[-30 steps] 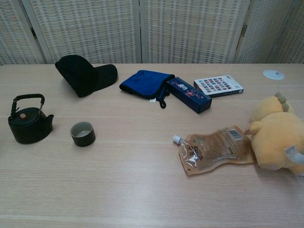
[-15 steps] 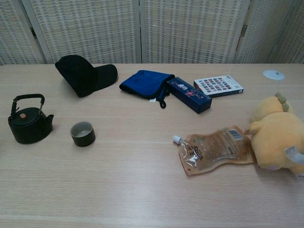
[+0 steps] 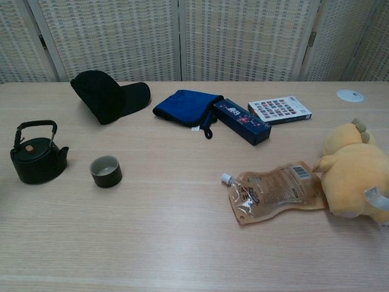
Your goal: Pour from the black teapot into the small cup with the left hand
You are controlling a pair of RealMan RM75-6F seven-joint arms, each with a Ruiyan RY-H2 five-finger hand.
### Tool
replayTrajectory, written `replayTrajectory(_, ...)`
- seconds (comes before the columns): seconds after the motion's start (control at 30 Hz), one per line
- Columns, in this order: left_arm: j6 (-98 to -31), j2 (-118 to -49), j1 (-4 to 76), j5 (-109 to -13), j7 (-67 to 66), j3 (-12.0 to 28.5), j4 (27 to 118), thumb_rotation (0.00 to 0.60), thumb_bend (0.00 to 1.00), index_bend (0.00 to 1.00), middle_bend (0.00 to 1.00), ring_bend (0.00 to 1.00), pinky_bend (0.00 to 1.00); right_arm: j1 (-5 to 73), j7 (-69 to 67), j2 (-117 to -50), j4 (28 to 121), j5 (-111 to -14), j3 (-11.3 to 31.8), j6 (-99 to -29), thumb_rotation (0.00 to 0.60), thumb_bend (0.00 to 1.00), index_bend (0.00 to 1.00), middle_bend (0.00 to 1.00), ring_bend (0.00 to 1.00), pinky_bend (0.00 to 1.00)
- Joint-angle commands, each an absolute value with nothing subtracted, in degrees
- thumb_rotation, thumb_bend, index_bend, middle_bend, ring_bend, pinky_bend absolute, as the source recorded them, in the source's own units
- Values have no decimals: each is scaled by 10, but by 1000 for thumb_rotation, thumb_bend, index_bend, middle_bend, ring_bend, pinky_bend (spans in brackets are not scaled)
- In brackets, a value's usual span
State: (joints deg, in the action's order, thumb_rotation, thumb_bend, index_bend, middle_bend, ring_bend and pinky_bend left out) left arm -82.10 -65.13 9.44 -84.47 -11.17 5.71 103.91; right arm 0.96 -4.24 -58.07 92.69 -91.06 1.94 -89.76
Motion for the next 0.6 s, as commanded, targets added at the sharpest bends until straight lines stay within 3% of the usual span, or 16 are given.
replayTrajectory(0.03,-796,-657,117,-832,-105,72,1023,600,161,282,206,239,0,9,-42,-580,928,-911,20,-899,600,109,237,286,229,264)
replayTrajectory(0.23,-726,-671,170,-794,-79,101,988,593,159,297,223,240,0,5,-39,-578,932,-910,20,-905,600,109,237,285,229,264)
replayTrajectory(0.3,-699,-675,187,-775,-72,109,976,519,159,307,226,240,0,5,-39,-578,932,-908,20,-905,600,109,237,286,229,264)
replayTrajectory(0.37,-676,-679,202,-757,-67,116,967,378,156,312,228,239,0,4,-38,-578,933,-908,20,-905,600,109,237,286,229,264)
replayTrajectory(0.4,-659,-680,213,-745,-65,120,961,344,155,314,228,239,0,5,-38,-578,933,-907,20,-904,600,109,237,286,229,264)
replayTrajectory(0.47,-634,-683,228,-727,-65,124,951,289,149,318,228,237,0,5,-37,-578,933,-906,21,-902,600,108,237,285,229,264)
replayTrajectory(0.6,-596,-696,257,-690,-74,133,921,241,137,331,228,229,0,7,-37,-579,933,-905,22,-899,600,109,237,286,229,264)
